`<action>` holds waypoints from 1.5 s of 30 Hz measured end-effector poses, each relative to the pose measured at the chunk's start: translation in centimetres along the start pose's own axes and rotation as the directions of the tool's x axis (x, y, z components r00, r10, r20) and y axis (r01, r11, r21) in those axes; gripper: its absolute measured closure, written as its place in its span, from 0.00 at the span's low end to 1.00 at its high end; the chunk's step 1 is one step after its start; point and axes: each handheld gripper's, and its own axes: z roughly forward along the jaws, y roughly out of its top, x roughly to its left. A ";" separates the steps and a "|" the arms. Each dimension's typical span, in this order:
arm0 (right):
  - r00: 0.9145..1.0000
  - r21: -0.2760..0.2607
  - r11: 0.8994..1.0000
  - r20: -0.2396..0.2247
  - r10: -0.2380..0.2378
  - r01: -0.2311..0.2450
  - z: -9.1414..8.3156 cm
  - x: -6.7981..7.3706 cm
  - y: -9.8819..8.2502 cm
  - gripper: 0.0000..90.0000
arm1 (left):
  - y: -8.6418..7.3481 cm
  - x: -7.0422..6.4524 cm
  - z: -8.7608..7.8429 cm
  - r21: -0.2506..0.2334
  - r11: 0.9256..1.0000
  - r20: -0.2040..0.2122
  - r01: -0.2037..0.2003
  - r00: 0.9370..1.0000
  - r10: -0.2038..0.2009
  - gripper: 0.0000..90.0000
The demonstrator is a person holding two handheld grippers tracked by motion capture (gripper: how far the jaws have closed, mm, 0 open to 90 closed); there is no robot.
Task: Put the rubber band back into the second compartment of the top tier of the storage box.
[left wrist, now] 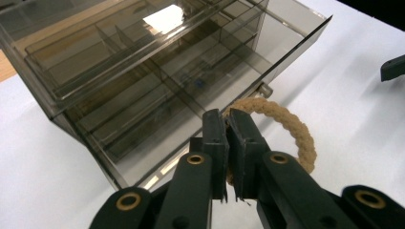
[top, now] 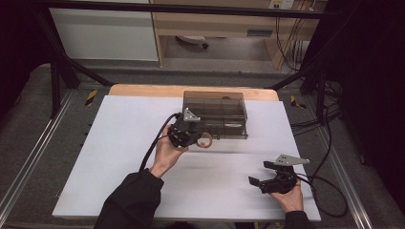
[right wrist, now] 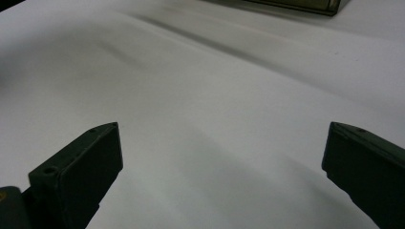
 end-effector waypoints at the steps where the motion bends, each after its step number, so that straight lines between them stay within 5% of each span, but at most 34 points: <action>1: 1.000 0.001 1.000 0.000 -0.001 0.001 0.0 0.0 0.0 0.01 | 0.2 0.0 0.0 0.000 1.000 0.000 -0.002 1.000 0.002 0.94; 25: 1.000 -0.001 1.000 -0.002 -0.003 0.003 0.0 0.0 0.0 0.01 | 3.8 0.1 1.7 -0.003 1.000 -0.024 0.016 1.000 -0.016 0.94; 29: 1.000 -0.001 1.000 -0.002 -0.003 0.003 0.0 0.0 0.0 0.01 | 4.2 0.4 2.5 -0.018 1.000 -0.023 -0.009 1.000 0.008 0.94; 31: 1.000 -0.001 1.000 -0.003 -0.004 0.004 0.0 0.0 0.0 0.01 | 4.2 0.4 2.6 0.007 1.000 -0.035 0.025 0.999 -0.025 0.94; 45: 1.000 -0.001 1.000 -0.005 0.000 0.000 0.0 0.0 0.0 0.01 | 4.3 1.4 4.6 0.012 0.998 -0.056 0.063 0.997 -0.062 0.94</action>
